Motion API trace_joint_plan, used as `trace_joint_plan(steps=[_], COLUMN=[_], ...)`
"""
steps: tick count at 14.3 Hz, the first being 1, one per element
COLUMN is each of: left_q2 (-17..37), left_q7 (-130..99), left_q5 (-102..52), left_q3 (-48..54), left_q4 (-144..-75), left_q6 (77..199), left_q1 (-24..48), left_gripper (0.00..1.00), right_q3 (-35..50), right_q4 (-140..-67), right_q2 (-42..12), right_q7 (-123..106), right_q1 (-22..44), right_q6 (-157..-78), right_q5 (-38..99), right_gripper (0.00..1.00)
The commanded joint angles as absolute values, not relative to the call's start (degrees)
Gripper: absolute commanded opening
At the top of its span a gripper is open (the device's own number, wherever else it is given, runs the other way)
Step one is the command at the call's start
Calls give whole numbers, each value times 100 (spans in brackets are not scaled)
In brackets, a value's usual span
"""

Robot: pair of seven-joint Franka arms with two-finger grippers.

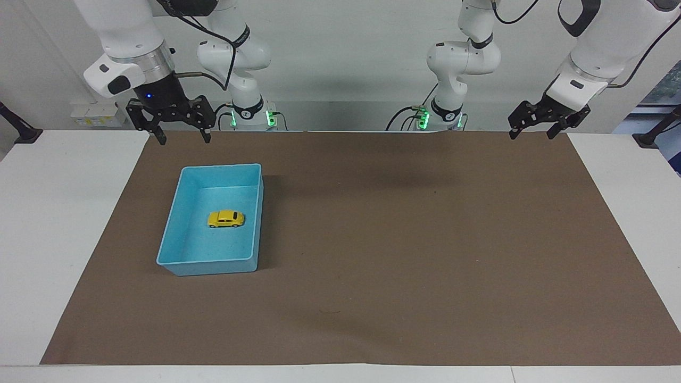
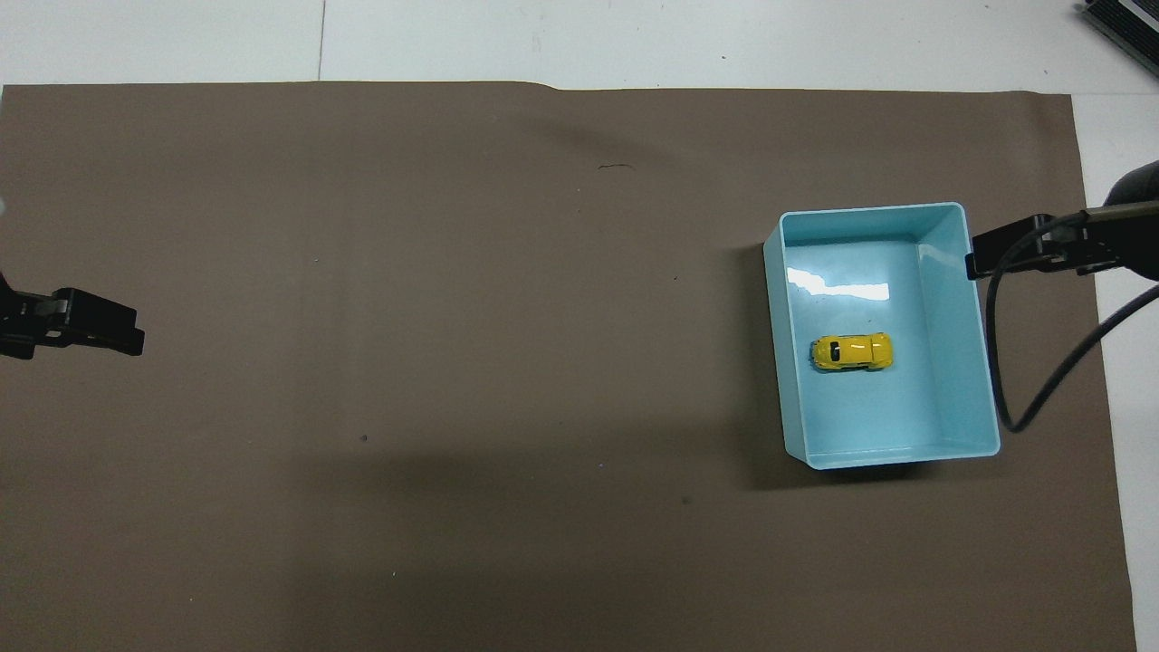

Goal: Wind up and store yellow beetle car

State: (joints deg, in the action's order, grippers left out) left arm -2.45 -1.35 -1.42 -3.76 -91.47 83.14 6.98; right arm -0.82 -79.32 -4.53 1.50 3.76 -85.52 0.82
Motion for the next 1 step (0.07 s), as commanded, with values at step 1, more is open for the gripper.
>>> trace_joint_plan(steps=[1], left_q2=[-413], left_q7=[-141], left_q5=[-176], left_q3=[-334], left_q4=[-9316], left_q6=[8279], left_q1=[650], left_gripper=[100], right_q3=[-88], right_q4=[-8086], right_q2=[-325], right_q7=[-9], right_q1=[290], right_q6=[-8639], right_q5=[158], right_gripper=[100])
